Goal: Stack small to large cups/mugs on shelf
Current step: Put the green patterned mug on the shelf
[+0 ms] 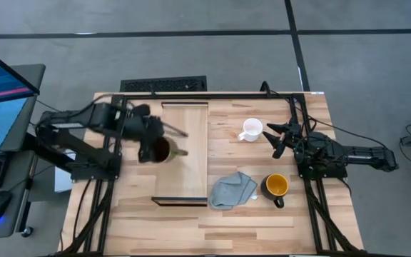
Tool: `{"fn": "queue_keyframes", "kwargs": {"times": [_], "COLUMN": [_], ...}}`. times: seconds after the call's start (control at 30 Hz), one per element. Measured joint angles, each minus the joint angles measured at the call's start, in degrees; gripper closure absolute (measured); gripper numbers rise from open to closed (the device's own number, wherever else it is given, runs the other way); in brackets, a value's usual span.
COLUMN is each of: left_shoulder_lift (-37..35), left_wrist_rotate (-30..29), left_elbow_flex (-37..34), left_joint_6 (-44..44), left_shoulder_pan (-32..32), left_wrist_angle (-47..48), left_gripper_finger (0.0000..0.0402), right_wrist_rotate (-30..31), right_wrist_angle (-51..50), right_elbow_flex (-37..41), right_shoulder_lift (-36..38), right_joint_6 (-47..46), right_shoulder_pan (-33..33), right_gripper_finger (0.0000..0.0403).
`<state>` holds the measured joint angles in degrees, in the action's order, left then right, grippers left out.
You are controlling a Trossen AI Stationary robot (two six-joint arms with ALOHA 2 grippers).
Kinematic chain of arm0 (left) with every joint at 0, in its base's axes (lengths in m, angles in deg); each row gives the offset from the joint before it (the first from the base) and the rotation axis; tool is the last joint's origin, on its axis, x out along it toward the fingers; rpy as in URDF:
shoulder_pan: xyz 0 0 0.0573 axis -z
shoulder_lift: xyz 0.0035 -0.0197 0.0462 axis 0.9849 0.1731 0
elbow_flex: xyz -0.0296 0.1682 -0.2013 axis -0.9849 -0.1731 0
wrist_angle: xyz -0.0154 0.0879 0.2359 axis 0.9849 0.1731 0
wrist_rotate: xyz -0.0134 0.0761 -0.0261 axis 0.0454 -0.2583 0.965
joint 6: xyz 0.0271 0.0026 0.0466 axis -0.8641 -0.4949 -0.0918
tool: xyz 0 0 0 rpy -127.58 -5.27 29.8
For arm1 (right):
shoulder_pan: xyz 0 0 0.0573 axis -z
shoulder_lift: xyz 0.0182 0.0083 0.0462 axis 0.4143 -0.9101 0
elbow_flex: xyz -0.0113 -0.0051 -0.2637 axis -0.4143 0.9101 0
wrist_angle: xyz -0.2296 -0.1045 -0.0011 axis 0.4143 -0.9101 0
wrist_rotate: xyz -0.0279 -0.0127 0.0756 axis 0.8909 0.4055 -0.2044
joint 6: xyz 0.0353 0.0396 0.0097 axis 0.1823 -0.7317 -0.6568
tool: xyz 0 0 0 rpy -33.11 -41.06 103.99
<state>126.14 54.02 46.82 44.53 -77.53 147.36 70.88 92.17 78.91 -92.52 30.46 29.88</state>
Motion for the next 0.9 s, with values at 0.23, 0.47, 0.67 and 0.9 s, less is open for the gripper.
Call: {"fn": "queue_keyframes", "kwargs": {"times": [0.23, 0.47, 0.67, 0.9], "left_shoulder_lift": [0.7, 6.0, 15.0, 24.39], "left_wrist_rotate": [11.37, 18.51, 20.24, 19.9], "left_elbow_flex": [-0.03, 2.79, 12.82, 22.06], "left_joint_6": [-9.6, -14.28, -16.99, -19.87], "left_shoulder_pan": [-14.75, -24.4, -26.71, -27.28], "left_wrist_angle": [-6.86, -5.9, 1.62, 10.33], "left_gripper_finger": [0.0379, 0.0379, 0.0379, 0.0379], "right_wrist_rotate": [0.0, 0.02, 0.02, 0.02], "right_wrist_angle": [0.0, 0.0, -0.01, -0.02], "right_elbow_flex": [0.0, 0.01, 0.0, 0.0], "right_shoulder_lift": [-0.02, -0.02, -0.01, -0.01], "right_joint_6": [-1.94, -1.93, -1.92, -1.88], "right_shoulder_pan": [0.0, 0.0, -0.02, -0.02], "right_gripper_finger": [0.0158, 0.0158, 0.0158, 0.0158]}}
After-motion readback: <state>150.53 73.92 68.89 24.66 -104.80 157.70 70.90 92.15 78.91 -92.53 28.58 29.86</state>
